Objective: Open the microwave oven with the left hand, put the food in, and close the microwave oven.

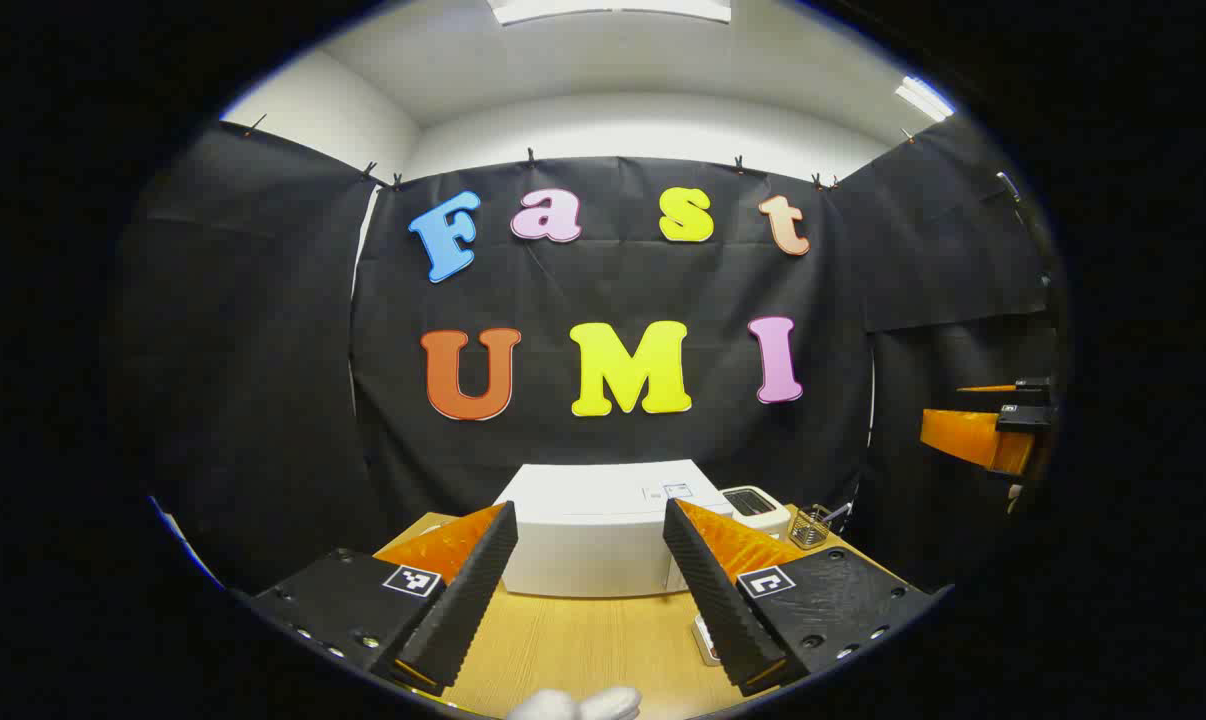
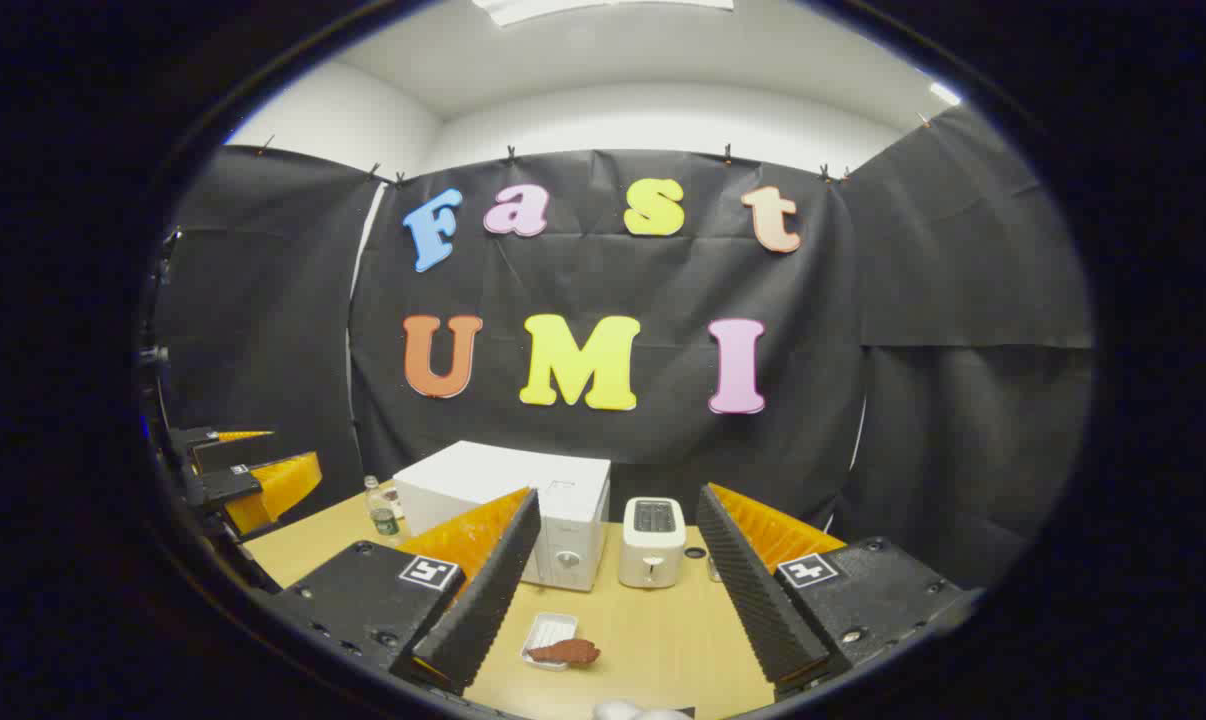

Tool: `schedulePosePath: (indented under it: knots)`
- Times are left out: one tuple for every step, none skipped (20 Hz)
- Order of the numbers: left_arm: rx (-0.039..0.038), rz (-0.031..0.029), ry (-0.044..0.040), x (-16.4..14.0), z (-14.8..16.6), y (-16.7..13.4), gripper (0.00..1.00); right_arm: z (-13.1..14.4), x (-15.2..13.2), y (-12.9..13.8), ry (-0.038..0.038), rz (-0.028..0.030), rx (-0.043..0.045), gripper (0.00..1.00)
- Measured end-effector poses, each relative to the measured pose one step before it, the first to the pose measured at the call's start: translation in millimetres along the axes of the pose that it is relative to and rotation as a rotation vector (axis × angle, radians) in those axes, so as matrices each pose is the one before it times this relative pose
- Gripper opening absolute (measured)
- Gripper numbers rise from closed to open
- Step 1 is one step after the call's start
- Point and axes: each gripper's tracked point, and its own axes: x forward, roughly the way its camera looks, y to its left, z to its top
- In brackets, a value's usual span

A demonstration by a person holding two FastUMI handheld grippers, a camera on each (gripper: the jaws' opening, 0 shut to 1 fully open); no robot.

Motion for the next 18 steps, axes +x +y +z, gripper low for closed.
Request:
schedulePosePath:
  knots:
    - [0.00271, -0.00047, 0.00386, 2.53, -3.14, -1.97, 0.92, 0.24, -0.08, -1.97, -0.00083, -0.00163, 0.00387, 1.0]
    - [0.00085, -0.00303, 0.0035, 0.98, -1.32, -1.14, 0.92, -0.32, -0.6, -3.33, 0.00222, -0.00447, -0.00221, 1.0]
    - [-0.00063, -0.00149, 0.00422, 1.89, -1.5, -1.3, 0.92, -0.03, -0.44, -2.9, -0.00032, -0.00317, -0.00382, 1.0]
    - [-0.00271, -0.0003, 0.00198, 1.52, -0.55, -1.32, 0.92, -0.52, -0.96, -3.57, 0.00075, -0.00622, -0.00114, 1.0]
    - [-0.00106, 0.00092, -0.00199, 1.17, -0.48, -0.78, 0.92, 0.75, -1.19, -3.23, 0.00171, -0.00224, 0.00113, 1.0]
    - [0.00352, 0.00166, 0.00239, 2.16, -1.73, -0.98, 0.92, -0.59, -0.57, -3.35, -0.00103, -0.00635, 0.0027, 1.0]
    - [0.00327, 0.00221, 0.00206, 3.13, -2.87, -1.65, 0.92, 0.72, 0.87, -3.5, 0.00048, -0.00538, 0.00239, 1.0]
    - [0.00413, 0.00465, 0.00211, 3.24, -3.04, -1.32, 0.92, -0.3, 0.07, -2.73, -0.00047, -0.00396, 0.00253, 1.0]
    - [0.00411, 0.00092, 0.01269, 2.81, -5.47, -0.46, 0.92, -0.8, 0.72, -2.4, 0.00353, -0.0026, -0.00001, 1.0]
    - [0.0018, 0.00076, 0.00635, 2.47, -5.18, -1.84, 0.92, 0.56, 0.27, -2.4, 0.00045, -0.00456, -0.00124, 1.0]
    - [0.00129, -0.00057, -0.00044, 3.07, -1.72, -2.32, 0.92, 1.32, 0.21, -3.23, 0.00268, -0.00366, -0.00073, 1.0]
    - [0.00333, -0.00374, 0.00156, 4.85, -4.14, -3.34, 0.92, 0.12, 0.28, -2.78, -0.00087, -0.0047, 0.00348, 1.0]
    - [0.004, -0.00361, -0.00838, 5.21, -5.11, -4.01, 0.92, 1.28, 0.12, -2.46, 0.0045, -0.00536, 0.00581, 1.0]
    - [-0.00024, -0.00293, -0.00722, 6.79, -5.24, -4.06, 0.92, 0.31, 0.61, -1.8, 0.0016, -0.00518, 0.00711, 1.0]
    - [0.00591, 0.00063, -0.00797, 8.59, -8.32, -4.09, 0.92, -0.09, 0.31, -0.82, 0.00929, -0.00077, 0.00466, 1.0]
    - [-0.00406, -0.00805, -0.00988, 9.49, -9.85, -8.13, 0.92, -1.59, 0.49, -0.72, 0.00903, 0.00197, 0.00422, 1.0]
    - [-0.01011, -0.01132, 0.00302, 10.84, -11.51, -10.76, 0.92, 1.96, 0.24, -2.66, 0.00689, -0.00607, 0.00015, 1.0]
    - [-0.00801, -0.01144, 0.00618, 11.84, -12.53, -9.41, 0.92, 0.83, -0.54, -4.69, 0.00478, -0.00941, -0.00272, 1.0]
